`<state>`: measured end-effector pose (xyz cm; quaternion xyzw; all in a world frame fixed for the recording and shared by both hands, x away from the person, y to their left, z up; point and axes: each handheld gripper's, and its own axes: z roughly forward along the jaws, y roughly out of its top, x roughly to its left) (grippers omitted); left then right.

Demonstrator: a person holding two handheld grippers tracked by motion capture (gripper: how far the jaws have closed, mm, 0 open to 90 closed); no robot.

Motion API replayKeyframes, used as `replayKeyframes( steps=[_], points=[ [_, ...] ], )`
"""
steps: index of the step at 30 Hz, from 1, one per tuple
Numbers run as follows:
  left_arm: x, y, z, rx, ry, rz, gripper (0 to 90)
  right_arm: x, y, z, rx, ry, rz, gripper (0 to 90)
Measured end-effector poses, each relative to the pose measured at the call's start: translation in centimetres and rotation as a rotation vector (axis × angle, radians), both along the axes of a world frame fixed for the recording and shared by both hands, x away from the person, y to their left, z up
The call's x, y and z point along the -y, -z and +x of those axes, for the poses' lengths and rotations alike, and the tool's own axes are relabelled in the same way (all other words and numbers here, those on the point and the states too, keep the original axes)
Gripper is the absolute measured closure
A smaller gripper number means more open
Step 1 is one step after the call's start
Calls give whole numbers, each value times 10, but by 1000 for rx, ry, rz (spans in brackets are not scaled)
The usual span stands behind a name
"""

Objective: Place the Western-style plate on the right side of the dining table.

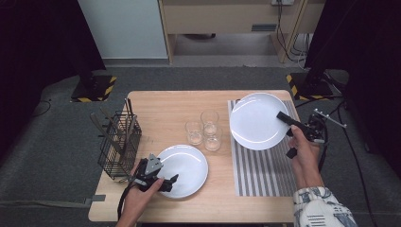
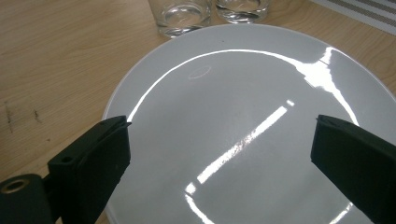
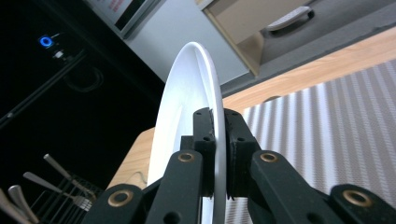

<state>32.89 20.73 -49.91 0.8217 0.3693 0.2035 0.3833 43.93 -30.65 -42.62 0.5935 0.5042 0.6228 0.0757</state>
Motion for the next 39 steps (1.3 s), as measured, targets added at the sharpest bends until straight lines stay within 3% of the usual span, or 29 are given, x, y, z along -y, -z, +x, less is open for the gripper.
replayKeyframes(
  steps=[16,23,30,39],
  points=[
    [2,1,0,-3,8,5,39,27,27,-1,-44,54,-39,857],
    [2,0,0,-2,8,8,40,35,44,3,-84,80,-42,856],
    [1,0,-1,2,5,12,41,37,62,11,-129,92,-46,856],
    [1,-1,-1,4,4,10,41,34,75,14,-157,96,-36,856]
  ],
)
